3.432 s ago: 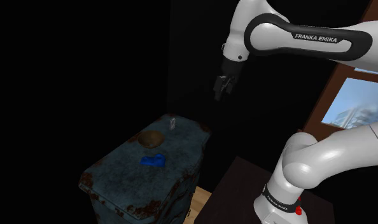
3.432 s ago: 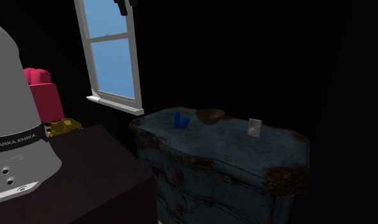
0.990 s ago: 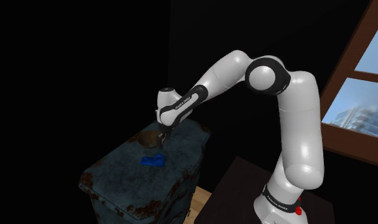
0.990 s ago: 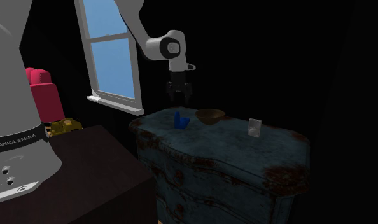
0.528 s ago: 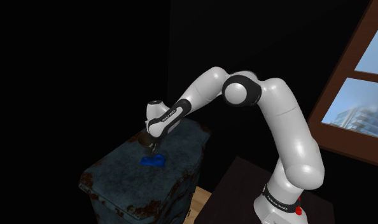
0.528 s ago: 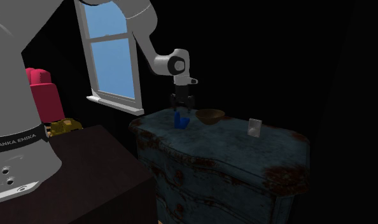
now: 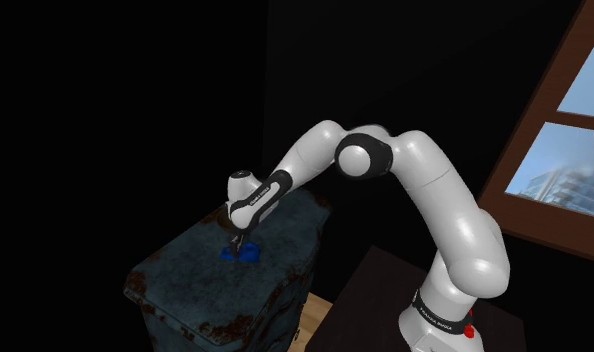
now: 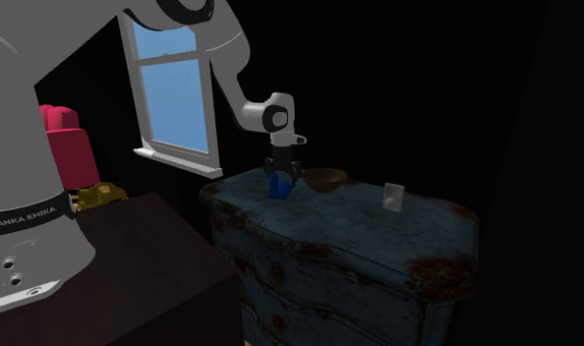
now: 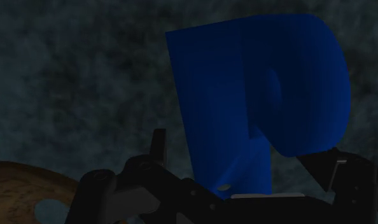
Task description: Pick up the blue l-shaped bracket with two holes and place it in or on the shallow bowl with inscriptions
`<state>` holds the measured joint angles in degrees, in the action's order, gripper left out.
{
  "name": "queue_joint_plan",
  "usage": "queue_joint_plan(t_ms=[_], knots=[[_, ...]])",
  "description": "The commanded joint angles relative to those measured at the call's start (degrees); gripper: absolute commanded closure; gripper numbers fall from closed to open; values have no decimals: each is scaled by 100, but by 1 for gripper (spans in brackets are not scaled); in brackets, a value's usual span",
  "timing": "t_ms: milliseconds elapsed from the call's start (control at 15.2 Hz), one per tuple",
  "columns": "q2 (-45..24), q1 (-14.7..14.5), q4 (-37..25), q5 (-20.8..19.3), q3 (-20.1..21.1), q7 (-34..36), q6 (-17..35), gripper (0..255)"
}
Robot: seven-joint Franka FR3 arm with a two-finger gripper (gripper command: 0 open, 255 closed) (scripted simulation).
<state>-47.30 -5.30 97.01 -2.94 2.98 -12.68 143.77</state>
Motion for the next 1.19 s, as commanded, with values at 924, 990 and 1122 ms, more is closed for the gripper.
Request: queue_joint_plan(t_ms=[924,990,1122], knots=[[-103,-4,-47,-4,-5,2,57,255],[-103,-4,-48,-4,-5,1,56,255],[-102,-4,-48,-4,-5,1,56,255]])
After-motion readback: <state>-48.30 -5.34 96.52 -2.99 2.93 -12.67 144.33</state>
